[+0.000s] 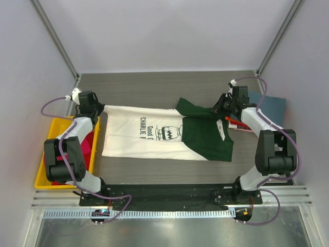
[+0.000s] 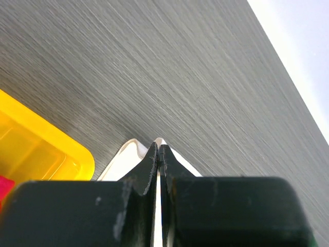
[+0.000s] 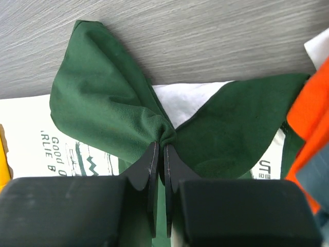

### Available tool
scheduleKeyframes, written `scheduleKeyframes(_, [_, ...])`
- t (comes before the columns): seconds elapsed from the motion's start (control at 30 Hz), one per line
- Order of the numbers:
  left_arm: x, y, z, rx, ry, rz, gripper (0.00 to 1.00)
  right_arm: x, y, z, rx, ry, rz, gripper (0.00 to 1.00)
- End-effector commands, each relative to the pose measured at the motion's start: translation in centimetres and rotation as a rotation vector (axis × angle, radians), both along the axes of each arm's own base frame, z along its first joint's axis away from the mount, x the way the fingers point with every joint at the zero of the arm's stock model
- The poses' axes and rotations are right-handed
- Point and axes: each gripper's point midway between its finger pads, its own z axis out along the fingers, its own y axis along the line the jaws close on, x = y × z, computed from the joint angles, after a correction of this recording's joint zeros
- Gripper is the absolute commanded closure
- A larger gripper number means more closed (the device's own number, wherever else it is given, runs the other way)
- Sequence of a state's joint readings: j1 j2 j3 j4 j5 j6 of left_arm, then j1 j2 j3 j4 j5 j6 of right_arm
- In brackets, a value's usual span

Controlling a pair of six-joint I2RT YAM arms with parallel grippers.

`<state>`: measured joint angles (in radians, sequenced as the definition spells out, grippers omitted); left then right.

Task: Fold and stack the t-shirts
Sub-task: Fold the tshirt

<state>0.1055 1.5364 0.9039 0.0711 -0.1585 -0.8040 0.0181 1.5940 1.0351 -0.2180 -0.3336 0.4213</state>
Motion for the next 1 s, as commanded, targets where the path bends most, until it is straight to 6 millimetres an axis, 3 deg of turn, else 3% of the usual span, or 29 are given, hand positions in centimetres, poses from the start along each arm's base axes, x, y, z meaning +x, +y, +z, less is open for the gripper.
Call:
scheduleKeyframes(0.0, [-1.0, 1.5, 1.0, 0.043, -0.018, 0.058, 1.0, 0.0, -0.4, 2.4, -0.014, -0.078, -0.021, 0.99])
scheduleKeyframes(0.63, [-5.3, 0.9, 0.2, 0.034, 0.009, 0.061, 1.0, -4.8, -0.3, 0.5, 0.01, -0.037, -0.034, 0.99])
scheduleKeyframes(0.77, [-6.0, 0.8, -0.3, 0.028, 0.025, 0.064, 1.0, -5.9, -0.2, -0.2, 0.016, -0.031, -0.037, 0.98])
scheduleKeyframes(0.83, [-7.1, 0.9, -1.4, 0.023, 0.077, 0.077, 1.0, -6.7, -0.3, -1.0, 0.016, -0.012, -0.043, 0.98])
scheduleKeyframes(0.93, [-7.6, 0.4, -2.4, 0.01, 0.118, 0.057, 1.0, -7.5, -0.3, -2.1, 0.025, 0.013, -0.053, 0.92])
scheduleKeyframes(0.97, [-7.7, 0.1, -2.7, -0.003, 0.126, 0.045, 1.0, -7.7, -0.3, -2.4, 0.025, 0.019, -0.057, 0.85])
